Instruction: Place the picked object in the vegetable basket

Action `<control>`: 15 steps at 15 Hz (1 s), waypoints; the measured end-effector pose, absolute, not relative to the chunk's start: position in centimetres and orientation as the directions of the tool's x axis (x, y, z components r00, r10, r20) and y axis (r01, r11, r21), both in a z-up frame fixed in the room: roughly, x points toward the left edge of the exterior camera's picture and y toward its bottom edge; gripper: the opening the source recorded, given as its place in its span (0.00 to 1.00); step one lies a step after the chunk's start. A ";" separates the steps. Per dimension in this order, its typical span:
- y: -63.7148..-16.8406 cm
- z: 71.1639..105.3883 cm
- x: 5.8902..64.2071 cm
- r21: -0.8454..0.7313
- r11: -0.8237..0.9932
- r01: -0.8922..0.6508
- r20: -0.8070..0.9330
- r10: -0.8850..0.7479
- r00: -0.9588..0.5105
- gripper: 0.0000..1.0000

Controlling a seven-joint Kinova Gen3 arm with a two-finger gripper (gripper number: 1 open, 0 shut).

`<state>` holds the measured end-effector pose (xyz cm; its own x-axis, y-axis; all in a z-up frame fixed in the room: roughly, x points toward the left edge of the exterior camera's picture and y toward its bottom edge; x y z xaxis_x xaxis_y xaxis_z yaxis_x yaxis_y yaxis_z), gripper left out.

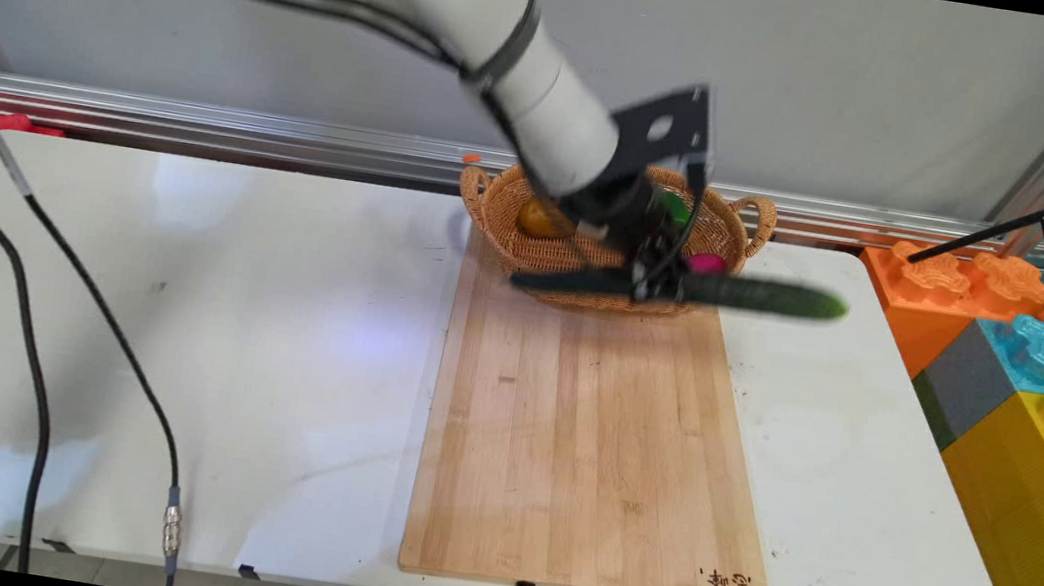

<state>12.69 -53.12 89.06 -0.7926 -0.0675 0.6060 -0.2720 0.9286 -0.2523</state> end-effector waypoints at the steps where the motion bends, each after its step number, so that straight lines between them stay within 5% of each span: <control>1: -54.1 89.7 12.8 -0.282 0.921 -0.270 0.606 -0.047 -0.794 0.00; 7: -58.8 89.0 14.3 -0.374 0.894 -0.245 0.567 0.012 -0.824 0.00; 15: -63.2 83.3 15.2 -0.392 0.883 -0.258 0.545 -0.004 -0.838 0.00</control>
<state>15.22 -63.19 83.32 -0.8383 -0.0035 0.5451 -0.2583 0.8832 -0.3915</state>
